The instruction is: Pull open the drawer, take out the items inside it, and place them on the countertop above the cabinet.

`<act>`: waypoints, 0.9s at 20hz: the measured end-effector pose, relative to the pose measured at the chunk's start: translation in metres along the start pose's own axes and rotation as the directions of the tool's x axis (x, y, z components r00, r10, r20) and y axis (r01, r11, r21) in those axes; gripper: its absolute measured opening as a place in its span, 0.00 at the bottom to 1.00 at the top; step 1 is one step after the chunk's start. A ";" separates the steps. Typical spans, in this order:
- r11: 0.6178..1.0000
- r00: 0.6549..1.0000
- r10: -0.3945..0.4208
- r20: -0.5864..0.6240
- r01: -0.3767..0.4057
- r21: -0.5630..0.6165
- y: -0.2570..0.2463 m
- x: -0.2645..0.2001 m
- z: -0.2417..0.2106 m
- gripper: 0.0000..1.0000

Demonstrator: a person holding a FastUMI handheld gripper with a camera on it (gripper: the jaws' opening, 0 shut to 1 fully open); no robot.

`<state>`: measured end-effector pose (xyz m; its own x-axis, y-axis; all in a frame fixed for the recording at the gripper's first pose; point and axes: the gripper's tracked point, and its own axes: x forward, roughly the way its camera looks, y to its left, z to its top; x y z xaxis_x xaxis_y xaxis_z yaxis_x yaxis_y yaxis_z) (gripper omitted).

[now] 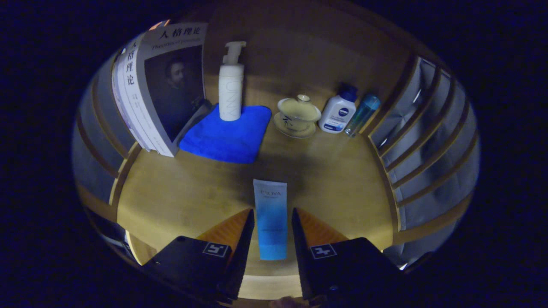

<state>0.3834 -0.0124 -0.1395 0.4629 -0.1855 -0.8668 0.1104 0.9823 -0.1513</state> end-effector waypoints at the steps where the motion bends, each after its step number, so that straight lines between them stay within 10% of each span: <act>1: 1.000 1.000 0.004 0.010 -0.004 -0.006 -0.002 -0.009 -0.003 0.54; 18: 0.984 0.898 0.171 0.404 -0.134 -0.118 0.002 -0.204 -0.135 0.69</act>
<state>0.1706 0.0312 -0.0275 0.7905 -0.0093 -0.6124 -0.0569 0.9945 -0.0885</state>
